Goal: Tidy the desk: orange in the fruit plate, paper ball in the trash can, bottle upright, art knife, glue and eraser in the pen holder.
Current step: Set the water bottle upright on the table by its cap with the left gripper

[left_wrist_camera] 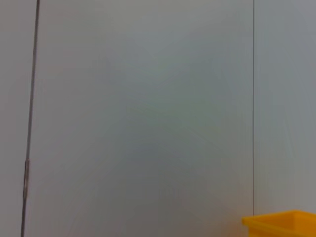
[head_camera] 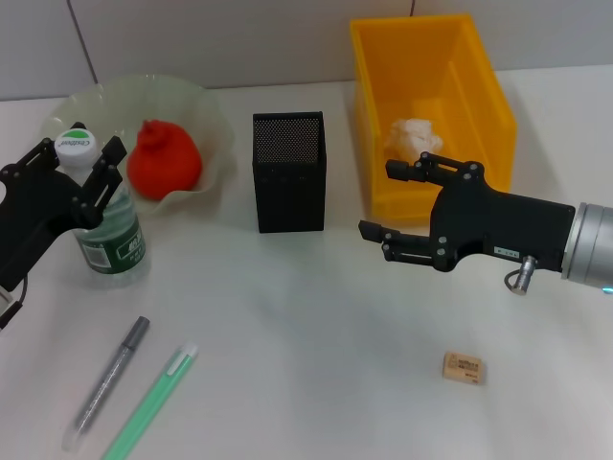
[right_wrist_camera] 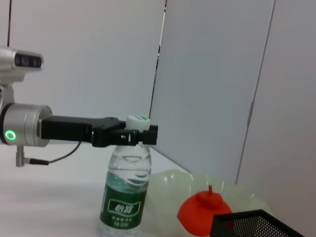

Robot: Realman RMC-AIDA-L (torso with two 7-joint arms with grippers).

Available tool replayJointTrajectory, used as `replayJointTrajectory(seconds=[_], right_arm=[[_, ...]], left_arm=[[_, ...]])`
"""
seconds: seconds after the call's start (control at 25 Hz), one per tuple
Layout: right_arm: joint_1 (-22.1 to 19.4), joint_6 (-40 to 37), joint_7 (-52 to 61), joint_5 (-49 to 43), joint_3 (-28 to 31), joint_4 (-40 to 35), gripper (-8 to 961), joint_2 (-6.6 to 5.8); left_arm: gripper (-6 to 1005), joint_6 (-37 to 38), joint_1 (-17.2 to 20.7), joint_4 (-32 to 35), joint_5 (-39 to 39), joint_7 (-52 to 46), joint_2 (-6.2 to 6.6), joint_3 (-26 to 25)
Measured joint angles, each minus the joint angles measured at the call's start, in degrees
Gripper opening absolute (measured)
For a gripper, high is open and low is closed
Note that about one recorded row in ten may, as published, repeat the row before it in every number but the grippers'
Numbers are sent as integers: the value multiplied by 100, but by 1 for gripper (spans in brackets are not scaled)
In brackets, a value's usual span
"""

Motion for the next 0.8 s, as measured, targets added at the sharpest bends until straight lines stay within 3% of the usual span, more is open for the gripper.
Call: replayJointTrajectory(seconds=[0.8], right_arm=[[43, 92, 2, -90, 2, -34, 768, -1]], left_arm=[[449, -20, -97, -146, -4, -2, 1, -127]])
